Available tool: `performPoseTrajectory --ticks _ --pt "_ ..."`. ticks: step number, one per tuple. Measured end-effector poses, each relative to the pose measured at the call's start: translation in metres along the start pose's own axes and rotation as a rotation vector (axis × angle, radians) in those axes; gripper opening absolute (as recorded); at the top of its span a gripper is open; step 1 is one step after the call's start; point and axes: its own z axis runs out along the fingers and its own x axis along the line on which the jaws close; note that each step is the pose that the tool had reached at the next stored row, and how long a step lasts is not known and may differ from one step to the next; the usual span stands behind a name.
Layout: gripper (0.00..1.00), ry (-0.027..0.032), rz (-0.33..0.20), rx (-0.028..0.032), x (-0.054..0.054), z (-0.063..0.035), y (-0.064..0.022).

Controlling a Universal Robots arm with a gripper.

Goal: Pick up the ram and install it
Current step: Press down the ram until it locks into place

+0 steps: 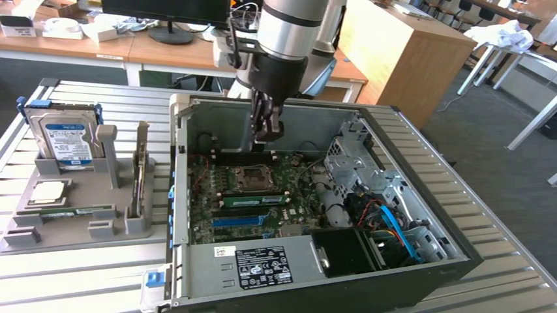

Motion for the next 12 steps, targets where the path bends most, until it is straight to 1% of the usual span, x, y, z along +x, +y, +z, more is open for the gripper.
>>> performPoseTrajectory --ticks 12 --pt "0.10 -0.0001 0.000 -0.0008 0.000 -0.0006 -0.0217"
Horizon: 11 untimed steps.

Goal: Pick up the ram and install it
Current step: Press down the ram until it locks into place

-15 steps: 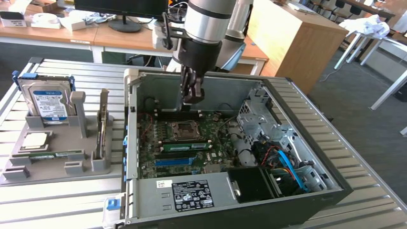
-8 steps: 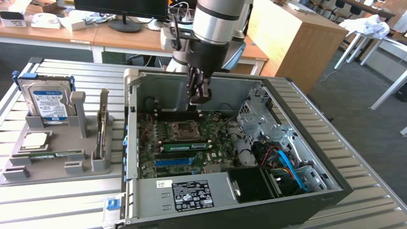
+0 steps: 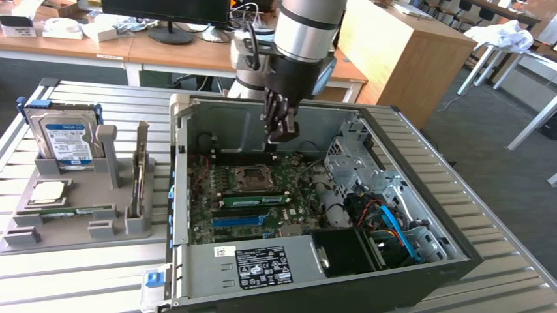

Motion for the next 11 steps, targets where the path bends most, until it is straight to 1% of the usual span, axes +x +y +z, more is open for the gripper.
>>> performPoseTrajectory --ticks 8,11 --pt "0.10 0.0001 0.000 -0.0006 0.000 -0.0004 -0.0113" --pt "0.10 0.0000 0.000 -0.0007 0.000 -0.0004 -0.0129"
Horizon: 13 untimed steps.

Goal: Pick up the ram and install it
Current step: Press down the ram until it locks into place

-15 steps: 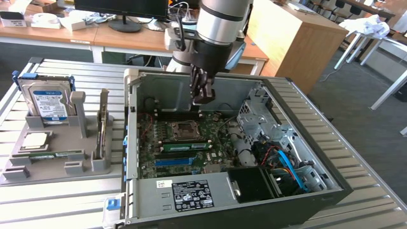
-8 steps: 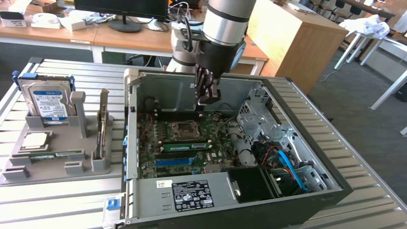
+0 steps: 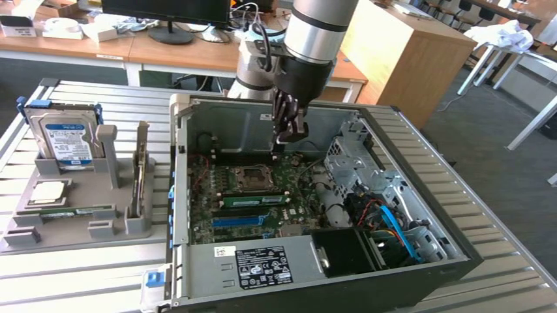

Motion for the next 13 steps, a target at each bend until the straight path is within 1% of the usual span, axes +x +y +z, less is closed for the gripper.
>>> performPoseTrajectory --ticks 10,13 --pt "0.10 0.0000 0.000 0.0000 0.0000 0.0000 0.0000" --pt "0.10 -0.0007 0.001 0.0000 -0.0001 0.0000 0.0000"
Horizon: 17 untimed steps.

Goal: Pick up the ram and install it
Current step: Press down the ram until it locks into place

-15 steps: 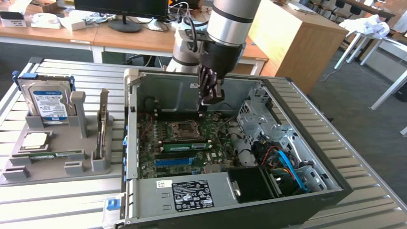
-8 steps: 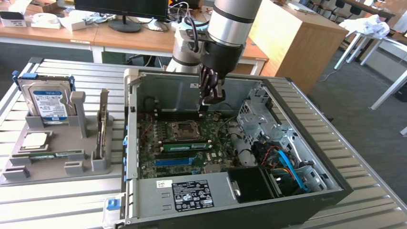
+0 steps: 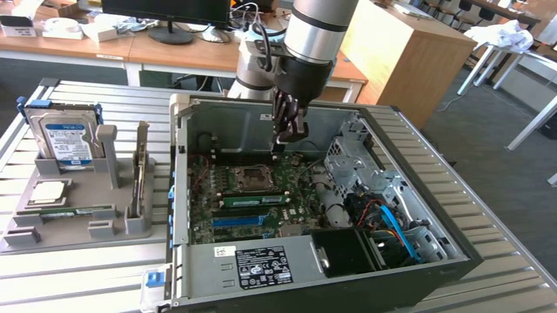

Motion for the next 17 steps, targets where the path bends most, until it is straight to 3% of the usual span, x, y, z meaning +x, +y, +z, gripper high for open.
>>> performPoseTrajectory --ticks 3,5,17 --pt "0.10 -0.0004 0.014 0.0001 0.0000 0.0000 0.0000" --pt "0.10 -0.0019 0.061 0.0007 0.0000 0.0001 0.0000" --pt "0.10 -0.0069 0.223 0.0024 0.0000 0.0008 0.0000"
